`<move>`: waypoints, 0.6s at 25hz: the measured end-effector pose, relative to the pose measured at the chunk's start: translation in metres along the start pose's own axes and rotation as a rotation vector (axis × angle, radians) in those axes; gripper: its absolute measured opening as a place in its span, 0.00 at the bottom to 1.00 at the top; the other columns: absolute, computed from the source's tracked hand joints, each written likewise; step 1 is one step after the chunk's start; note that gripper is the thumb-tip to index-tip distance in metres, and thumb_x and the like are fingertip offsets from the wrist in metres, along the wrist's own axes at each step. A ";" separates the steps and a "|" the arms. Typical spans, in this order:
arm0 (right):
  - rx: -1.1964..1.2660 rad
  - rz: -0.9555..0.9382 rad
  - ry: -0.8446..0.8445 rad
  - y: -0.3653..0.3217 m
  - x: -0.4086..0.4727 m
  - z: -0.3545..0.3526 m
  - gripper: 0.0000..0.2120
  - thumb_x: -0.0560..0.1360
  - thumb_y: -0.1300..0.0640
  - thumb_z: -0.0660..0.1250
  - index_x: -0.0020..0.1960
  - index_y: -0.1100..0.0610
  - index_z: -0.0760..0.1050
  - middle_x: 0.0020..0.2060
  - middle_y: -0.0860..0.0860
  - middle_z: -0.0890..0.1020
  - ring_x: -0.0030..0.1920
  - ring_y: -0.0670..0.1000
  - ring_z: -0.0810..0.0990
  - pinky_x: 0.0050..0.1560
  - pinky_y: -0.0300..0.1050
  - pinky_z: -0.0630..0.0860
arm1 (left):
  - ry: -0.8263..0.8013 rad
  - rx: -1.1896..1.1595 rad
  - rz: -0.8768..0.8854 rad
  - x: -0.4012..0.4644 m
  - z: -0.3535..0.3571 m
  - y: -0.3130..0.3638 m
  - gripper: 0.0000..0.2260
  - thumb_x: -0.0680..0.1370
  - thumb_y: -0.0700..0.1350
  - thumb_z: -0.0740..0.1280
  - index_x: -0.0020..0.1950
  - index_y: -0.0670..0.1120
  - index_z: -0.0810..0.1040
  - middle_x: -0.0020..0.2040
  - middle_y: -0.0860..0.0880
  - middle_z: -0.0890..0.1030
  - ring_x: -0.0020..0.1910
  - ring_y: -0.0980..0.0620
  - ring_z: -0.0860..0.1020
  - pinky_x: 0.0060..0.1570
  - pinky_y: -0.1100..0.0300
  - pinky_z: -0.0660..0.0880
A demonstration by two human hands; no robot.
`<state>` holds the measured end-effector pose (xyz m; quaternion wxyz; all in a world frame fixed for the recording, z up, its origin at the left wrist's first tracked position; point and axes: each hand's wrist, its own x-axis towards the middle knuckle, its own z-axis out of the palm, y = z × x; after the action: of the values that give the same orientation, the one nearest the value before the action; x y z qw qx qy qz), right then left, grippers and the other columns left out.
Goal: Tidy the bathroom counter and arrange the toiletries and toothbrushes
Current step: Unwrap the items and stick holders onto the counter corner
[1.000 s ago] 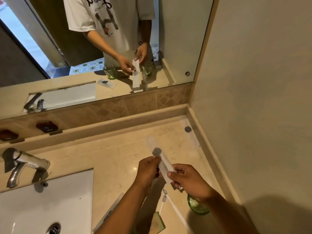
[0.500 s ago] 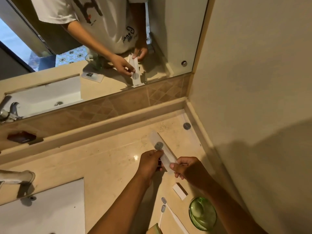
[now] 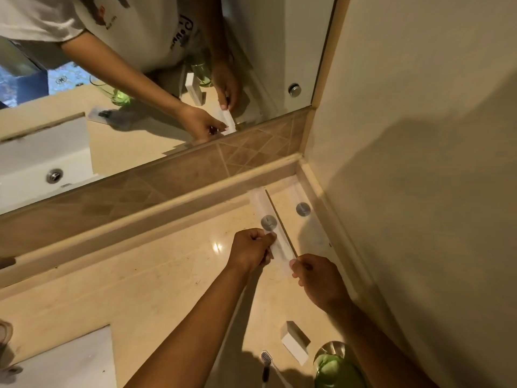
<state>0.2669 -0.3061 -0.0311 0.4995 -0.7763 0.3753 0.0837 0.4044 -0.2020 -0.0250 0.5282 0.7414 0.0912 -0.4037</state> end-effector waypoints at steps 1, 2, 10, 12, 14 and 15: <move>-0.055 -0.002 0.038 0.001 0.004 0.002 0.17 0.81 0.49 0.63 0.36 0.55 0.76 0.30 0.49 0.80 0.32 0.43 0.77 0.36 0.29 0.69 | -0.002 0.018 0.005 0.007 0.001 0.000 0.10 0.78 0.39 0.71 0.38 0.37 0.79 0.28 0.38 0.76 0.22 0.47 0.71 0.28 0.60 0.70; -0.101 -0.013 0.073 0.001 0.006 0.004 0.18 0.81 0.49 0.63 0.34 0.53 0.74 0.28 0.47 0.78 0.30 0.42 0.76 0.34 0.28 0.69 | 0.003 0.051 0.021 0.014 0.003 -0.001 0.11 0.78 0.40 0.72 0.37 0.37 0.80 0.28 0.38 0.77 0.21 0.47 0.71 0.28 0.59 0.71; -0.287 0.006 0.205 0.010 0.021 0.016 0.20 0.80 0.41 0.61 0.34 0.50 0.76 0.27 0.44 0.78 0.29 0.41 0.78 0.34 0.27 0.65 | 0.076 0.439 0.203 0.048 0.009 -0.009 0.14 0.75 0.48 0.74 0.33 0.42 0.82 0.30 0.46 0.83 0.32 0.49 0.82 0.41 0.54 0.80; -0.419 0.060 0.200 0.015 0.025 0.016 0.24 0.80 0.37 0.56 0.36 0.51 0.77 0.29 0.45 0.80 0.29 0.42 0.79 0.34 0.30 0.70 | 0.131 0.561 0.254 0.048 0.008 -0.014 0.14 0.75 0.52 0.73 0.34 0.45 0.78 0.30 0.49 0.81 0.32 0.50 0.80 0.39 0.51 0.80; -0.563 0.062 0.227 0.019 0.028 0.017 0.22 0.80 0.35 0.54 0.44 0.50 0.77 0.35 0.45 0.82 0.34 0.42 0.80 0.39 0.34 0.78 | 0.241 0.757 0.384 0.043 0.005 -0.020 0.13 0.75 0.56 0.71 0.38 0.49 0.74 0.36 0.52 0.78 0.35 0.52 0.76 0.36 0.51 0.78; -0.590 0.018 0.257 0.020 0.029 0.018 0.19 0.80 0.36 0.56 0.48 0.49 0.77 0.40 0.45 0.82 0.38 0.43 0.81 0.42 0.37 0.81 | 0.281 0.839 0.487 0.041 0.003 -0.023 0.12 0.76 0.56 0.70 0.42 0.50 0.74 0.41 0.53 0.77 0.40 0.52 0.75 0.36 0.53 0.77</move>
<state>0.2781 -0.3098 -0.0690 0.2006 -0.8886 0.4015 0.0945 0.4164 -0.2069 -0.0703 0.2461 0.9368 -0.1843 -0.1667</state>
